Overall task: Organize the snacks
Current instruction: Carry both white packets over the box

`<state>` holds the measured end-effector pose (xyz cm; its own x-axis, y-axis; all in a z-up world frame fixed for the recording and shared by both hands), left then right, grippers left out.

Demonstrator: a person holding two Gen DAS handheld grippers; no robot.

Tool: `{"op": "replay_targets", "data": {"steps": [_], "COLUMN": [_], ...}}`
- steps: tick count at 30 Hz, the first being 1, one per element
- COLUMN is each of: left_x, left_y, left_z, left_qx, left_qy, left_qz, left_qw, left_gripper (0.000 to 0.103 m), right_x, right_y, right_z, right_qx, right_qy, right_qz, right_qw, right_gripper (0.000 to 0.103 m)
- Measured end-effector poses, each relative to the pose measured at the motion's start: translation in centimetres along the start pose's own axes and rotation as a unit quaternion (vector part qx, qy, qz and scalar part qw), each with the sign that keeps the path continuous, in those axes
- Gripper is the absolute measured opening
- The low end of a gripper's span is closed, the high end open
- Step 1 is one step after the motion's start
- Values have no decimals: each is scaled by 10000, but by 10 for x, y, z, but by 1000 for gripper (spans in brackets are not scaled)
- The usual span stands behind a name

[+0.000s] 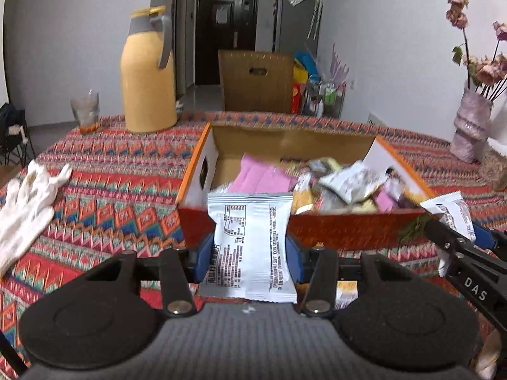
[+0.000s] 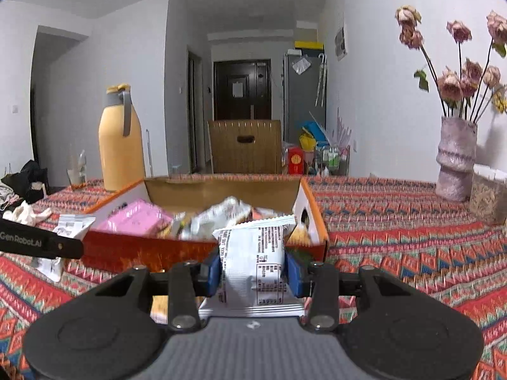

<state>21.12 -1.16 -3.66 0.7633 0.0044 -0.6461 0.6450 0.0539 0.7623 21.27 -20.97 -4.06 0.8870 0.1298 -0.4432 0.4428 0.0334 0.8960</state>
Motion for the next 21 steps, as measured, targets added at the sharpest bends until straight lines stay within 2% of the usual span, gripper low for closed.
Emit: {"op": "replay_targets", "data": {"steps": [12, 21], "left_x": [-7, 14], "left_y": [57, 84], "left_z": [25, 31], "left_qx": [93, -48], "left_qy": [-113, -134], "left_qz": [611, 721], "left_qw": [9980, 9973], "left_gripper": [49, 49], "right_x": [23, 55], "right_y": [53, 85], "right_z": [-3, 1], "right_qx": [-122, -90], "right_qy": [-89, -182], "right_qz": [398, 532], "right_qw": [9991, 9984], "right_gripper": [40, 40]}}
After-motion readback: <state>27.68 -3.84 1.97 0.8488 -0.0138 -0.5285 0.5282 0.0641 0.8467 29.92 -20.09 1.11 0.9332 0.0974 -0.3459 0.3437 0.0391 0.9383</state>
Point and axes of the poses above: each gripper's, at about its wrist camera, not at the fingertips, and x roughly the way its jaws point, z to its right, y to its top, the point moved 9 cm from there along x, roughly the way its jaws point, and after that the axes turned 6 degrees about -z, right-handed, at the moved point
